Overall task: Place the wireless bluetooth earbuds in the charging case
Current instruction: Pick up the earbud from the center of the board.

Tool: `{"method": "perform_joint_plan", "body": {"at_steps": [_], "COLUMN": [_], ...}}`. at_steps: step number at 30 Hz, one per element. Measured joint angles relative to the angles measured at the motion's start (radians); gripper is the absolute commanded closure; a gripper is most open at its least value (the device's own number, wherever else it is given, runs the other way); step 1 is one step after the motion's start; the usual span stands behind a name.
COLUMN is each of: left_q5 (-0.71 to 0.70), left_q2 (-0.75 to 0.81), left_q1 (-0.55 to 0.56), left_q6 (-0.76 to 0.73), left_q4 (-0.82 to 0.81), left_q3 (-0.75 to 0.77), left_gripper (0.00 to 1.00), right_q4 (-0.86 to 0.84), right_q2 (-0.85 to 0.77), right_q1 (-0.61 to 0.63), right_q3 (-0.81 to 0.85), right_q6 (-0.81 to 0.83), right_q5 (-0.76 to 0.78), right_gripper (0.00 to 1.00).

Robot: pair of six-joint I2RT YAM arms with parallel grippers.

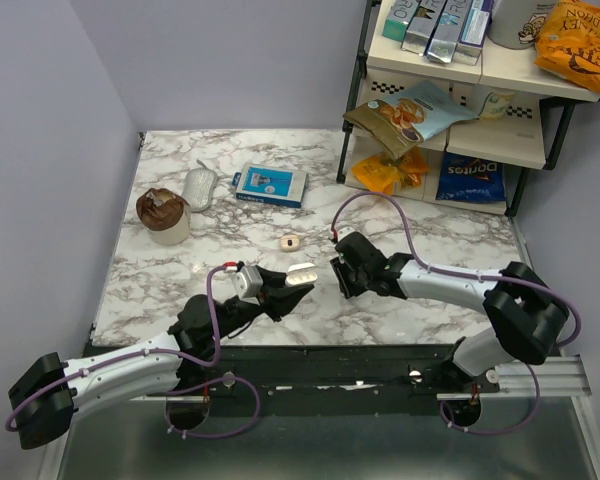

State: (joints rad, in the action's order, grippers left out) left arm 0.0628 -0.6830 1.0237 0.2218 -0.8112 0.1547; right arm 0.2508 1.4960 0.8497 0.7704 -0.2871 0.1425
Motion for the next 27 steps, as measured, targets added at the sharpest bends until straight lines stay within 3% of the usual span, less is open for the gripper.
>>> {"method": "perform_joint_plan", "body": {"at_steps": [7, 21, 25, 27], "left_q5": [0.000, 0.000, 0.000, 0.000], "left_q2": [-0.001, 0.003, 0.004, 0.004], "left_q1": [0.004, 0.006, 0.006, 0.006], "left_q6": [0.006, 0.010, 0.010, 0.010], "left_q4": [0.000, 0.000, 0.000, 0.000], "left_q3": [0.000, 0.000, 0.000, 0.000], "left_gripper": [1.00, 1.00, 1.00, 1.00], "right_q4": [-0.007, 0.006, 0.008, 0.009], "right_q2": [0.012, 0.037, 0.031, 0.023], "right_q1": [0.016, 0.040, 0.040, 0.040], "right_q3": [0.008, 0.008, 0.008, 0.008], "right_q6": [0.000, -0.012, -0.013, -0.013], "right_q5": [0.000, -0.016, -0.016, -0.016], "right_gripper": [0.59, 0.73, 0.71, 0.64]}}
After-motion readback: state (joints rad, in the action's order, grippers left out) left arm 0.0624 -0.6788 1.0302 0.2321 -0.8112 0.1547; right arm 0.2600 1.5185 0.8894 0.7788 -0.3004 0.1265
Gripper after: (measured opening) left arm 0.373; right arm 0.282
